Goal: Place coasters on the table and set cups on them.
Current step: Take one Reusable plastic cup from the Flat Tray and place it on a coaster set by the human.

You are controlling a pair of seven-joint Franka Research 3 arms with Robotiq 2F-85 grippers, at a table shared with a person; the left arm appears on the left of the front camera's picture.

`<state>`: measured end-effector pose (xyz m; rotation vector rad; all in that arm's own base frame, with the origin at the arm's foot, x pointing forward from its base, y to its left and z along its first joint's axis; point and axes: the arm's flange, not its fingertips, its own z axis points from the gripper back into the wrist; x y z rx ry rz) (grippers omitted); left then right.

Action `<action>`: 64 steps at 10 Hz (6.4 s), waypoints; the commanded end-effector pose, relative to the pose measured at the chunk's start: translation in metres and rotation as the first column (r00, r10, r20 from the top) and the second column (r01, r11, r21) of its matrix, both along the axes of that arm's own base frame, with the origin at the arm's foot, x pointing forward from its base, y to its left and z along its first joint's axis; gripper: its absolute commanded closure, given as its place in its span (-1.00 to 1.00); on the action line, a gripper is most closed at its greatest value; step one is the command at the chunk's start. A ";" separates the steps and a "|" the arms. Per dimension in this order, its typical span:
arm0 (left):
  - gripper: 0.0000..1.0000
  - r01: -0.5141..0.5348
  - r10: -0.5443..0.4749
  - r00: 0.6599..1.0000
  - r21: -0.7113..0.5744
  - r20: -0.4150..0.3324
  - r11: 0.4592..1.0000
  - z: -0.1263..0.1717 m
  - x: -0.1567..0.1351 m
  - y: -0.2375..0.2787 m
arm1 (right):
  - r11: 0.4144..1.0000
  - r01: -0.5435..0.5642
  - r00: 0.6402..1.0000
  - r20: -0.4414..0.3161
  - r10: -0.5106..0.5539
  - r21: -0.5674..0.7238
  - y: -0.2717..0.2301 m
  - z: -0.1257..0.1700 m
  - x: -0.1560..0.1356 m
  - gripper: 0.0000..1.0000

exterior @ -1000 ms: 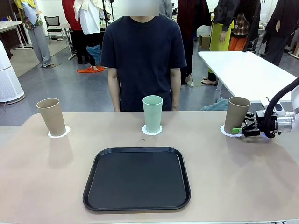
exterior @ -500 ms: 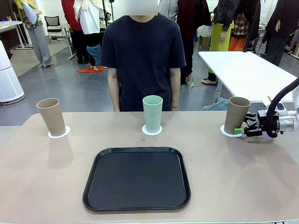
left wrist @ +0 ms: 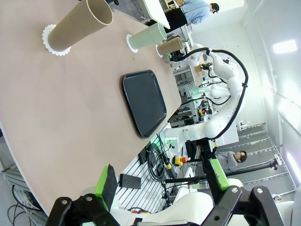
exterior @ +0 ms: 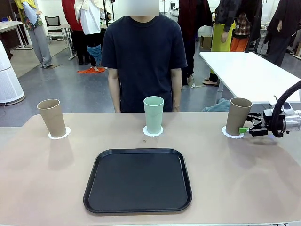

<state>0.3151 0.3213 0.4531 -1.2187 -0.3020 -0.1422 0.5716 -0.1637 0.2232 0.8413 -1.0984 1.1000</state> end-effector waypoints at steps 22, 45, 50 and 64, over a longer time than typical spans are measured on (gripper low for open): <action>-1.00 0.002 -0.002 1.000 -0.005 0.004 1.000 0.003 -0.002 0.001 | 0.425 0.252 0.760 -0.094 -0.643 -0.869 0.150 0.361 -0.180 -1.00; -1.00 0.002 -0.002 1.000 -0.005 0.004 1.000 0.003 -0.002 0.001 | 0.869 0.329 0.571 -0.656 -0.494 -0.369 0.062 0.349 -0.233 -1.00; -1.00 0.002 -0.002 1.000 -0.005 0.004 1.000 0.003 -0.002 0.001 | 0.876 0.476 0.488 -0.853 -0.186 0.081 -0.047 0.287 -0.286 -1.00; -1.00 0.002 -0.002 1.000 -0.005 0.004 1.000 0.003 -0.002 0.001 | 0.845 0.525 0.436 -0.886 -0.159 0.106 -0.082 0.260 -0.318 -1.00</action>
